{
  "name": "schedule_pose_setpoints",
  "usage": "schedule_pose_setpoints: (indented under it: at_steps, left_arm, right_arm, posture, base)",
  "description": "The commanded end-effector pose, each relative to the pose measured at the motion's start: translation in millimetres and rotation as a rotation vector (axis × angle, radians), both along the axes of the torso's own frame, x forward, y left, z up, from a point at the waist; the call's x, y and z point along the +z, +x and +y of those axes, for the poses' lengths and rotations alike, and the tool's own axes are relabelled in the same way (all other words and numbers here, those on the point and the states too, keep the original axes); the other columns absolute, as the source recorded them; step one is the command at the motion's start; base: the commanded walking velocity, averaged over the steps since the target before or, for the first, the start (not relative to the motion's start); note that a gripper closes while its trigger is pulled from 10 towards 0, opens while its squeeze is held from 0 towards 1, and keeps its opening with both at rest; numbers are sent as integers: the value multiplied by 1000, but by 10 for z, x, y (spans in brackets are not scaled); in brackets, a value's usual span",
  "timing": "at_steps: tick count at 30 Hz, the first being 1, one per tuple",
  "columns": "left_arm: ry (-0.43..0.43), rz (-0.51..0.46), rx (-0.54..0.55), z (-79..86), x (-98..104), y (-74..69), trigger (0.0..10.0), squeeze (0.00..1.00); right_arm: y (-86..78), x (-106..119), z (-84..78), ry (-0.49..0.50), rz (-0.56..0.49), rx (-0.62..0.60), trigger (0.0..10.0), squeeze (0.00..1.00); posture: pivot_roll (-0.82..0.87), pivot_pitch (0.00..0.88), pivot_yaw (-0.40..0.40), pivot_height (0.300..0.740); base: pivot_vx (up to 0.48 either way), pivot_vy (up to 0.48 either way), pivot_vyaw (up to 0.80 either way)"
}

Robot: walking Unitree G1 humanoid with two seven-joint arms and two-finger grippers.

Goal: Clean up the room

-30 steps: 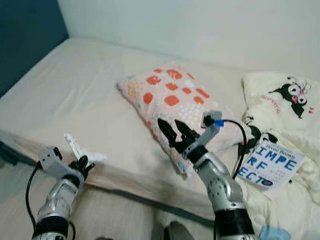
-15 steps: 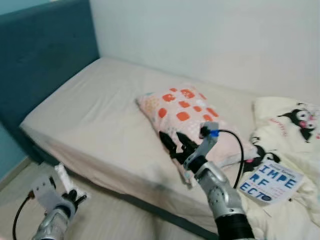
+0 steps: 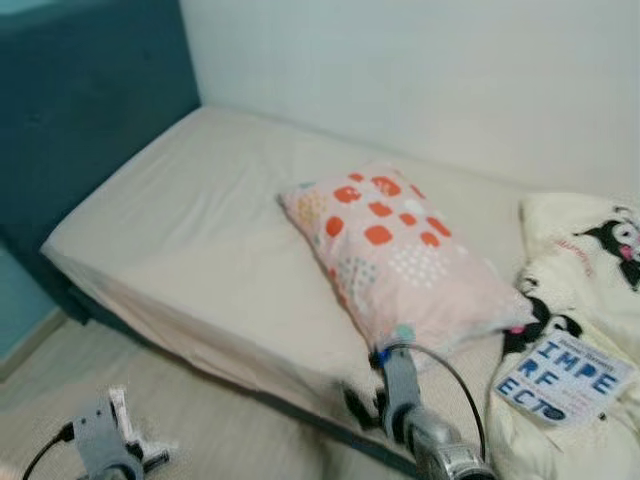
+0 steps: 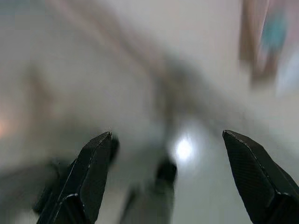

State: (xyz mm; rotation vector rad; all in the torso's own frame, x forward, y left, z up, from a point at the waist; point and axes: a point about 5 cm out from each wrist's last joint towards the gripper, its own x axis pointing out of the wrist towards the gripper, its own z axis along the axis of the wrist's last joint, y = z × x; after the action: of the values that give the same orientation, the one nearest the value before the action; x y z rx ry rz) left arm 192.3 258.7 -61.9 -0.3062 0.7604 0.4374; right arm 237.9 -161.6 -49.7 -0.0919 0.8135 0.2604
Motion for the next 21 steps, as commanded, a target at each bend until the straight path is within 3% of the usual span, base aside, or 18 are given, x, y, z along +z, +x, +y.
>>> schedule_pose_setpoints:
  at_steps: [1, 3, 4, 8, 11, 14, 21]
  left_arm:
    - [-19, 72, -18, -104, -105, -125, 10000, 0]
    - [-35, 117, -45, -182, -169, -203, 10000, 0]
    - [-35, 117, -45, -182, -169, -203, 10000, 0]
    - [-59, 136, -101, -314, -221, -247, 10000, 0]
    - [-57, 152, -125, -357, -244, -276, 10000, 0]
    - [-54, 176, -143, -367, -268, -324, 10000, 0]
    - [-55, 179, -150, -368, -268, -324, 10000, 0]
  right_arm:
    - [-162, -124, -31, -25, 76, -20, 10000, 0]
    - [-425, -283, -123, -39, 182, -88, 10000, 0]
    - [-425, -283, -123, -39, 182, -88, 10000, 0]
    - [-746, -433, -234, -66, 282, -147, 10000, 0]
    - [-869, -482, -264, -74, 311, -150, 10000, 0]
    - [-942, -510, -280, -81, 327, -163, 10000, 0]
    - [-943, -515, -262, -90, 330, -167, 10000, 0]
  posture:
    - [-101, 87, -51, 740]
    - [-99, 84, -50, 740]
    - [-99, 84, -50, 740]
    - [-76, 82, -61, 740]
    - [-76, 82, -61, 740]
    - [-94, 81, -48, 740]
    - [-90, 79, -50, 740]
  base:
    - [0, 0, 800]
    - [0, 0, 800]
    - [0, 0, 800]
    - [0, 0, 800]
    - [0, 0, 800]
    - [0, 0, 800]
    - [0, 0, 800]
